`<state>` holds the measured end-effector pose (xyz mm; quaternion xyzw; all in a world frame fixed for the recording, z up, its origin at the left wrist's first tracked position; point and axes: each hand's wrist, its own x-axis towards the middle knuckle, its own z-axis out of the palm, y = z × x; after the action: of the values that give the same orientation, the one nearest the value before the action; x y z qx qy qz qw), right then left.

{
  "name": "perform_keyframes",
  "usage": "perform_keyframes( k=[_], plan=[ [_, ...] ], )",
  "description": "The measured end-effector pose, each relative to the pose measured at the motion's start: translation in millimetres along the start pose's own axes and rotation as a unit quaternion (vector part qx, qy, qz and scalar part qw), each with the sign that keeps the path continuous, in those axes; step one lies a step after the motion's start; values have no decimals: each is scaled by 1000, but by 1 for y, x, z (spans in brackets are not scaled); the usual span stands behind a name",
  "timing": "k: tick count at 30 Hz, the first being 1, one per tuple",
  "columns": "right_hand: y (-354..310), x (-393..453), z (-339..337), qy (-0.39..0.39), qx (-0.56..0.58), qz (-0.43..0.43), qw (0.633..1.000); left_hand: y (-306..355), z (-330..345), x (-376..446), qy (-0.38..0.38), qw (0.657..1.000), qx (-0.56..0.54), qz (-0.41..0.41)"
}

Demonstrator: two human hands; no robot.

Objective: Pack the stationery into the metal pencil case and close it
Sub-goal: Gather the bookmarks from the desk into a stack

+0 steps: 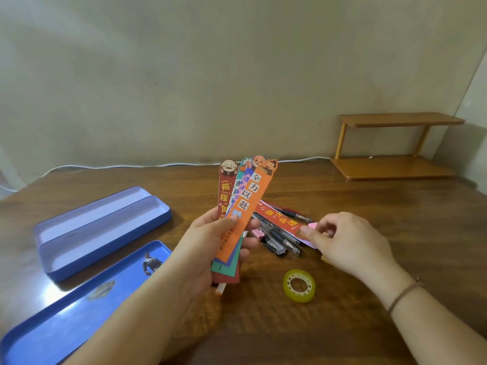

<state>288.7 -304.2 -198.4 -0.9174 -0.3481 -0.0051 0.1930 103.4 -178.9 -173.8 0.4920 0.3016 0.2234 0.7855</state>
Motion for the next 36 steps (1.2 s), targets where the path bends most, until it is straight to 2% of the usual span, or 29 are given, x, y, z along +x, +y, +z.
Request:
perform_keyframes(
  k=[3, 6, 9, 13, 15, 18, 20, 22, 24, 26, 27, 29, 31, 33, 35, 36],
  plan=[
    [-4, 1, 3, -24, -38, 16, 999, -1, 3, -2, -9, 1000, 8, -10],
    [-1, 2, 5, -28, -9, 19, 999, 0, 5, -2, -4, 1000, 3, -25],
    [6, 6, 3, -11, 100, 28, 995, 0, 2, -1, 7, 999, -9, -45],
    [9, 9, -6, 42, 280, 25, 959, 0, 1, 1, 14, 999, -12, -51],
    [11, 9, -11, 29, 268, 31, 962, 0, 0, 2, 17, 998, -10, -53],
    [20, 11, -11, 7, 165, 27, 986, 0, -2, 3, 18, 998, -8, -54],
    [27, 15, -11, 71, 183, 9, 980, 0, -2, 3, 15, 998, -6, -57],
    [35, 21, -16, 170, 320, -6, 932, 0, -2, 3, 11, 998, -1, -61],
    [42, 22, -28, 245, 458, 12, 855, 0, -3, 2, 8, 998, 3, -65],
    [48, 19, -39, 267, 545, 41, 794, -1, -4, 1, -5, 998, 9, -67],
    [48, 17, -42, 251, 575, 42, 778, -1, -4, 1, -15, 998, 17, -67],
    [45, 16, -40, 202, 595, 24, 778, -3, -3, 2, -31, 997, 38, -67],
    [38, 14, -34, 189, 568, 9, 801, -5, -2, 2, -45, 996, 48, -67],
    [36, 14, -34, 264, 529, 20, 807, -5, -1, 0, -45, 996, 47, -65],
    [40, 12, -42, 337, 538, 54, 771, -5, -1, 0, -48, 996, 33, -62],
    [43, 12, -45, 346, 561, 69, 749, -5, -2, 2, -45, 997, 28, -63]
  ],
)
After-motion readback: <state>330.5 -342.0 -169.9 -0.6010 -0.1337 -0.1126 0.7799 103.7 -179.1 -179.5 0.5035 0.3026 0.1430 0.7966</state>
